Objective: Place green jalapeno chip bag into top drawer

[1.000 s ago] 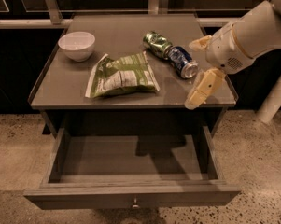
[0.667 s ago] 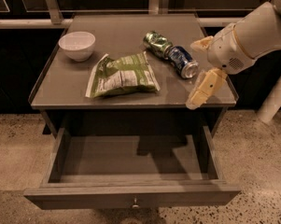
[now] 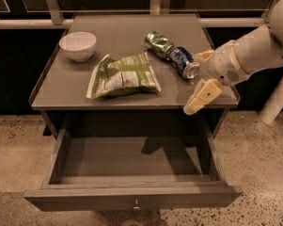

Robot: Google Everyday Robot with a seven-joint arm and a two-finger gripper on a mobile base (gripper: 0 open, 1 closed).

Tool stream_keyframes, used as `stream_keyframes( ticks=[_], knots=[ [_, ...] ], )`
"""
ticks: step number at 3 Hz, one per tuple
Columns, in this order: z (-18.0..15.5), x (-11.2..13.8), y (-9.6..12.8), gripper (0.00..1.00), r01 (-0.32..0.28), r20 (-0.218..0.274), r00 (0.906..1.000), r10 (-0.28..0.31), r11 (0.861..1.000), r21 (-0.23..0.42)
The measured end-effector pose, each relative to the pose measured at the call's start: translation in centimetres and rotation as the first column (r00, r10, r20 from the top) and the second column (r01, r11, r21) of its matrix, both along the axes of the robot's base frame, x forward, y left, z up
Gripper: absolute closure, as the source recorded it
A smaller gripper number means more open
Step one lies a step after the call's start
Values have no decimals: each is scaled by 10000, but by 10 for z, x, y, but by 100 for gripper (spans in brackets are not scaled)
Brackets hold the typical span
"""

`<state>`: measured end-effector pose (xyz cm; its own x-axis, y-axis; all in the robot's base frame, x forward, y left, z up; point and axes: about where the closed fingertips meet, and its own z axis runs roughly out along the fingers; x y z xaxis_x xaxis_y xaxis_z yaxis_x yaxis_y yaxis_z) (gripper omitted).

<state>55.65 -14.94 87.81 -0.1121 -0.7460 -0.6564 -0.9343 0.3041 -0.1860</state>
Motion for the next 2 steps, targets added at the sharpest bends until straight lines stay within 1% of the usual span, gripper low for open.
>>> stream_keyframes(
  ticks=[1,2],
  knots=[
    [-14,13,6,0,19,-133,9999,-13,9992,409],
    [-14,34,24,0,-363,-23,9993,364,9985,411]
  ],
)
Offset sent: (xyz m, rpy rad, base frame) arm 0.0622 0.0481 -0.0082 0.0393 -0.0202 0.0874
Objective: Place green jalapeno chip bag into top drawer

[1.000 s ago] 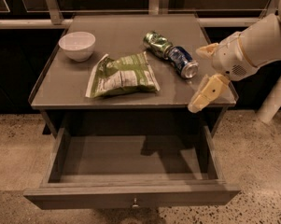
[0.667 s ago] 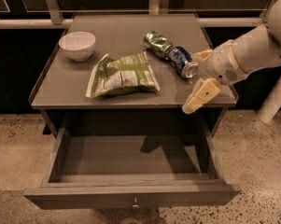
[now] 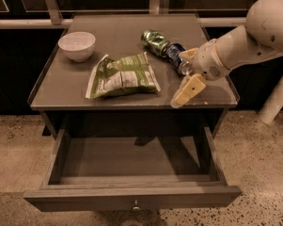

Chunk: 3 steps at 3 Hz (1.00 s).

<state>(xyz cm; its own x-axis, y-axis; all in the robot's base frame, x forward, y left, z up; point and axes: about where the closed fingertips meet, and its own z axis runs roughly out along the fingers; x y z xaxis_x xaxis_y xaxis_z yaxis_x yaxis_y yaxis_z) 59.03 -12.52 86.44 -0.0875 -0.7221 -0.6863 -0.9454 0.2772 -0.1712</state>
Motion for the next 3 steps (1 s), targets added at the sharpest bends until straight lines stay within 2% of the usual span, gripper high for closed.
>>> stream_keyframes(
  ticks=[1,2,3],
  knots=[
    [15,24,21,0,-457,358,9983,468,9985,-310],
    [28,44,32,0,-470,767,9957,522,9965,-687],
    [21,51,43,0,-602,653,9959,633,9970,-489]
  ],
)
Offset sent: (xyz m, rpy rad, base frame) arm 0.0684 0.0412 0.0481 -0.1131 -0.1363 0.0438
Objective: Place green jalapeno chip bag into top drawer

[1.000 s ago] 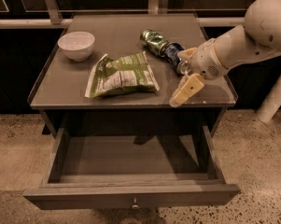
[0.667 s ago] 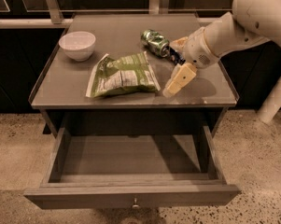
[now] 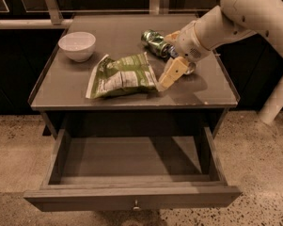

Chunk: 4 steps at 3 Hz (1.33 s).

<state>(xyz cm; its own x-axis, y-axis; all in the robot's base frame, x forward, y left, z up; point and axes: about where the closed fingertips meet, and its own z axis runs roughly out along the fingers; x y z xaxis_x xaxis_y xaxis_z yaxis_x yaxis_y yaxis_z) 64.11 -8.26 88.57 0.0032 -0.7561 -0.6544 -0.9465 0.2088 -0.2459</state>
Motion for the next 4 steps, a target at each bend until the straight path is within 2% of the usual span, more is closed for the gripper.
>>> stream_keyframes(
  ticks=[1,2,3,4],
  knots=[
    [-27,0,10,0,20,-694,9976,21,9982,596],
    [-50,-2,26,0,-131,-1315,9909,274,9940,1084],
    [-67,-4,39,0,-182,-1642,9856,406,9906,1357],
    [-67,-4,39,19,-184,-1647,9855,409,9906,1359]
  ],
)
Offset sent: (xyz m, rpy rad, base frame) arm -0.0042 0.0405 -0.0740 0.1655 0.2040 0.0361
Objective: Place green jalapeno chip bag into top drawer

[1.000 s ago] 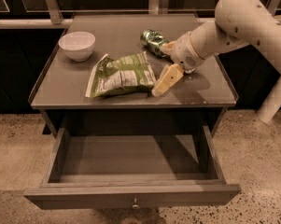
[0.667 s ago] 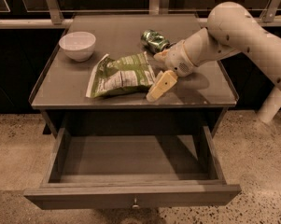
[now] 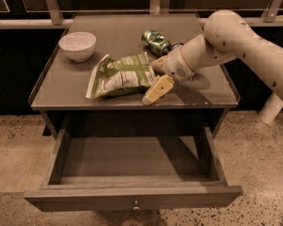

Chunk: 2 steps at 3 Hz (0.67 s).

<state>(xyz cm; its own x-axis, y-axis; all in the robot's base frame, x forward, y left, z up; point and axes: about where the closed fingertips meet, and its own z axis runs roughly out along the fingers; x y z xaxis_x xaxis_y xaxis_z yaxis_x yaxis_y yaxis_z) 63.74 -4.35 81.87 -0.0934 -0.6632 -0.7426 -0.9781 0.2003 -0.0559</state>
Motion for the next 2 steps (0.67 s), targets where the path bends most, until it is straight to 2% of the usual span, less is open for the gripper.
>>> stream_keyframes(
  ticks=[2],
  knots=[
    [0,0,0,65,-1,-1,10000,1,10000,0]
  ],
)
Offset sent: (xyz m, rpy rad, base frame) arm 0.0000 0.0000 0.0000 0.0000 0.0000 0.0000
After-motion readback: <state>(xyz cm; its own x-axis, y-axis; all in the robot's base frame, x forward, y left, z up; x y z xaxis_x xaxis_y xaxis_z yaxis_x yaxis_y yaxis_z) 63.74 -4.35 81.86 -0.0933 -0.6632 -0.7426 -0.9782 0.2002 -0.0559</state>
